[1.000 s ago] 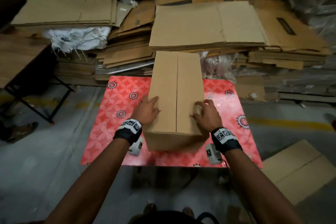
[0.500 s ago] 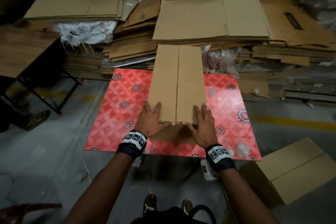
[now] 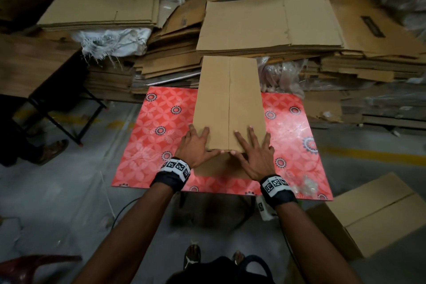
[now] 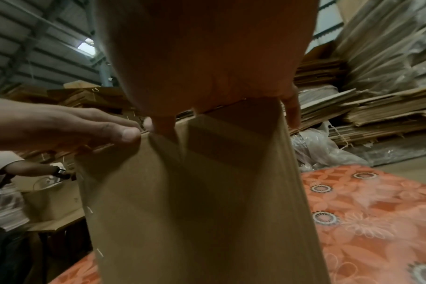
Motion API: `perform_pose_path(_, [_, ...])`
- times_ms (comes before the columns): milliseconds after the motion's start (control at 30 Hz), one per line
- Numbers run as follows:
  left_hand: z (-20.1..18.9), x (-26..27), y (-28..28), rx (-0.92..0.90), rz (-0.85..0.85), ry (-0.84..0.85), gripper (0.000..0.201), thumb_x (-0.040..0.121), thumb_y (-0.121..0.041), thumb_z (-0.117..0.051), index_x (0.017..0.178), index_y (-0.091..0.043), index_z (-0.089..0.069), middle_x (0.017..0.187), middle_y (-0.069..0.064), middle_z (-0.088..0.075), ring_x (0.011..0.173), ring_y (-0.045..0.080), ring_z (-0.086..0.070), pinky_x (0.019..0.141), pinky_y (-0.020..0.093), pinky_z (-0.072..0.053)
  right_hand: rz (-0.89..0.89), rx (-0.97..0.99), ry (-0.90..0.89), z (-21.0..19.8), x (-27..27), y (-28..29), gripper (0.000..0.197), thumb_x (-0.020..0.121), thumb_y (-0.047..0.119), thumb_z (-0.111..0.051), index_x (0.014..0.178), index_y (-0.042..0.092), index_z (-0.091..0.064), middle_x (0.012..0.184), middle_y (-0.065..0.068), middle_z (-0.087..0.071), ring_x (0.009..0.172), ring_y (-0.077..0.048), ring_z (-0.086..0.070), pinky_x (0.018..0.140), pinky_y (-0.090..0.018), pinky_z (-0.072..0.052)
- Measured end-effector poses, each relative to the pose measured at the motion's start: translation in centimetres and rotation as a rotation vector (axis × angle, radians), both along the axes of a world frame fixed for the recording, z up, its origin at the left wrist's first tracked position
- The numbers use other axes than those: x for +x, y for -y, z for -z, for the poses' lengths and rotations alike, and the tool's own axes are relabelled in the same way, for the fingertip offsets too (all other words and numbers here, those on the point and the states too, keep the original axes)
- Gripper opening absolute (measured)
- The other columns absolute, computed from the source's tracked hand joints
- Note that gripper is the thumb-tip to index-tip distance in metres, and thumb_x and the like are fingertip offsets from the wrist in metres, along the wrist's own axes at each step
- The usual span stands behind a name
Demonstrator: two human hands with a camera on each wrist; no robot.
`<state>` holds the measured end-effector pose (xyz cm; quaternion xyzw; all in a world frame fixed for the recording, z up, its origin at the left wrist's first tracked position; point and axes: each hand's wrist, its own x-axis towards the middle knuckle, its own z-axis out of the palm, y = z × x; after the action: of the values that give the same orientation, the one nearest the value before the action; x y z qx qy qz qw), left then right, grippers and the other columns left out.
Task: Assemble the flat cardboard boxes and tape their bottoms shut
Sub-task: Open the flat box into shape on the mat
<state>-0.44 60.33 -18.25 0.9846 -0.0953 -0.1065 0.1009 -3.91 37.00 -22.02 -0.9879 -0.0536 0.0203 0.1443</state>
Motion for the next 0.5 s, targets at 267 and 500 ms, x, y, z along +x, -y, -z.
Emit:
perform_pose_path(267, [0.2, 0.1, -0.4, 0.026, 0.030, 0.037, 0.093, 0.090, -0.078, -0.046, 0.160, -0.024, -0.017, 0.158, 0.040, -0.013, 0.136, 0.054, -0.041, 0.113, 0.055, -0.037, 0.014, -0.060, -0.003, 0.2, 0.2, -0.1, 0.067, 0.101, 0.071, -0.031, 0.159, 0.053, -0.002, 0.172, 0.006, 0.004, 0.150, -0.056, 0.005, 0.108, -0.071, -0.034])
perform_pose_path(500, [0.5, 0.4, -1.2, 0.051, 0.086, 0.085, 0.095, 0.087, -0.084, -0.038, 0.162, -0.032, -0.010, 0.154, 0.039, -0.023, 0.133, 0.053, -0.043, 0.111, 0.060, -0.037, 0.026, -0.069, -0.006, -0.1, 0.0, -0.4, 0.066, 0.102, 0.067, -0.034, 0.159, 0.052, -0.006, 0.172, 0.004, -0.001, 0.148, -0.057, -0.001, 0.104, -0.071, -0.038])
